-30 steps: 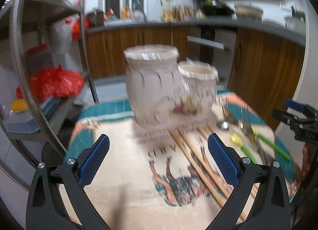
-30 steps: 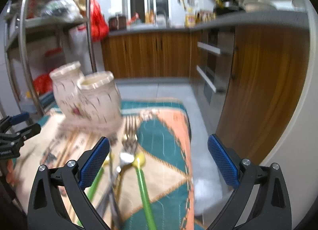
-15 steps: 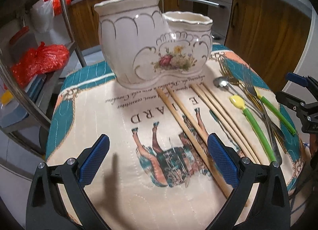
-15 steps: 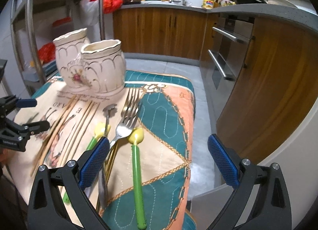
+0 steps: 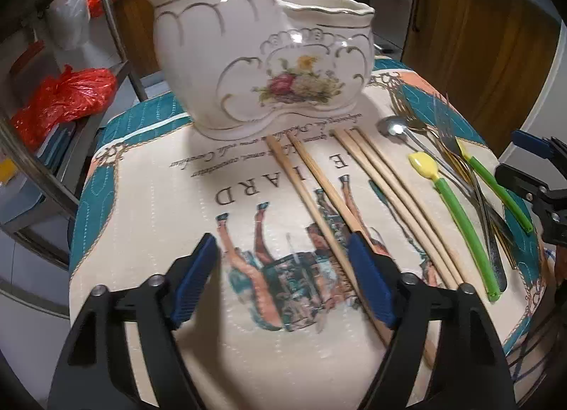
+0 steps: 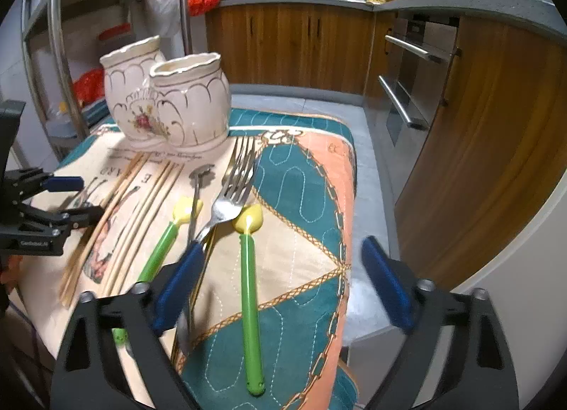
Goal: Organize utensils
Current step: 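Grasp the green spoon with the right tool while the left grasps a chopstick, then lower spoon into small cup with right tool while left lowers chopstick into tall cup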
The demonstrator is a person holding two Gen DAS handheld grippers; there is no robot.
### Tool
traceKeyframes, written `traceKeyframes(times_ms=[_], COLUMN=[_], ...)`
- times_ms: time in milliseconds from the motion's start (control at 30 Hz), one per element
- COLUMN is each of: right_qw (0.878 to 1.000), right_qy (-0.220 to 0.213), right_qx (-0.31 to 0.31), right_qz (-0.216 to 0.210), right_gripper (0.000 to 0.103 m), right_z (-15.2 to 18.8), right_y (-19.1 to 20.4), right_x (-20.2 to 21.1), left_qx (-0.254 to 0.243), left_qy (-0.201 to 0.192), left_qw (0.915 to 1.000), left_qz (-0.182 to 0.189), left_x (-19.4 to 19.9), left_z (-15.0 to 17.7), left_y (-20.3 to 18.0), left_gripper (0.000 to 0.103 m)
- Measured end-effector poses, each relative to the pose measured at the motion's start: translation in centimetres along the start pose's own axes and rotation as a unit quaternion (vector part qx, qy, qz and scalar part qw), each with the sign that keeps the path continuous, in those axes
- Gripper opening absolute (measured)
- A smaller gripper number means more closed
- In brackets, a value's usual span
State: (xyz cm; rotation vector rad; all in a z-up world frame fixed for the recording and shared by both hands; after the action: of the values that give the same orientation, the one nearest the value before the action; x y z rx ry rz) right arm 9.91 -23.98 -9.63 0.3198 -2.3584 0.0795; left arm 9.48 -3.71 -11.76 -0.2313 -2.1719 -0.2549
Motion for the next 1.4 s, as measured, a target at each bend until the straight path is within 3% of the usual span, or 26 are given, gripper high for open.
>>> traceKeyframes(times_ms=[67,133,233,367,533,767,867,900,933,1000,1067,1133,1267,1400], right_qw=[1.0,1.0,0.999,0.998,0.997,0.997,0.997,0.997,0.997,0.998,0.998,0.999,1.0,0.999], right_qy=[0.01,0.024,0.039,0.06,0.062,0.065,0.063,0.061,0.058,0.053,0.046,0.038,0.017,-0.021], right_qx=[0.001,-0.001,0.004,0.013,0.024,0.034,0.029,0.029,0.03,0.029,0.026,0.024,0.013,0.004], right_qz=[-0.006,-0.017,-0.03,-0.035,-0.035,-0.033,-0.033,-0.033,-0.031,-0.03,-0.028,-0.027,-0.022,-0.029], right_gripper=[0.068,0.06,0.051,0.04,0.011,0.011,0.011,0.011,0.01,0.01,0.01,0.01,0.01,0.01], right_z=[0.1,0.3,0.6,1.3,1.4,1.6,1.6,1.6,1.6,1.6,1.5,1.3,0.5,-0.8], right_y=[0.1,0.2,0.6,0.9,1.1,1.4,1.4,1.4,1.5,1.4,1.2,1.0,0.3,0.2], right_x=[-0.2,-0.4,-0.5,-1.1,-1.0,-0.8,-0.9,-0.9,-0.9,-0.7,-0.4,0.2,1.3,3.0], left_qx=[-0.004,-0.009,-0.015,-0.021,-0.033,-0.033,-0.031,-0.03,-0.031,-0.029,-0.017,-0.013,-0.007,-0.012], left_qy=[0.002,0.003,0.01,0.019,0.03,0.034,0.015,0.007,-0.007,-0.025,-0.035,-0.04,-0.053,-0.092], left_qw=[0.9999,0.9997,0.9994,0.9983,0.9978,0.998,0.9988,0.9992,0.9994,0.9992,0.999,0.9989,0.998,0.9945], left_qz=[0.015,0.02,0.029,0.05,0.049,0.041,0.034,0.025,0.012,0.013,0.021,0.019,0.033,0.047], left_x=[0.1,0.2,0.4,0.7,1.0,1.1,1.3,1.3,1.3,1.4,1.5,1.5,1.8,3.7], left_z=[-0.1,-0.1,0.0,0.4,1.0,1.5,1.8,1.9,2.2,2.4,2.4,2.3,2.2,1.7], left_y=[-0.4,-0.4,0.2,1.1,2.1,2.5,1.9,1.8,1.8,1.8,2.2,2.7,3.2,3.6], left_gripper=[0.057,0.037,0.02,0.017,0.006,0.009,0.03,0.048,0.051,0.049,0.033,0.006,0.006,0.006])
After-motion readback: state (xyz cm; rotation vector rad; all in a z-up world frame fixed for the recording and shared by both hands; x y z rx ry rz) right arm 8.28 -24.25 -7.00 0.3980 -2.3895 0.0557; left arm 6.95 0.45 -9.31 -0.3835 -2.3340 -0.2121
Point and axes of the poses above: each gripper's, at about its wrist camera, not at the fingertips, and x roughly against the way its jaws point, y to its left, z to its underside, the point moved 6 cm from there along -x, roughly the way its jaws point, and after that the axes turned 4 degrees about -x, right-handed, at the moved point
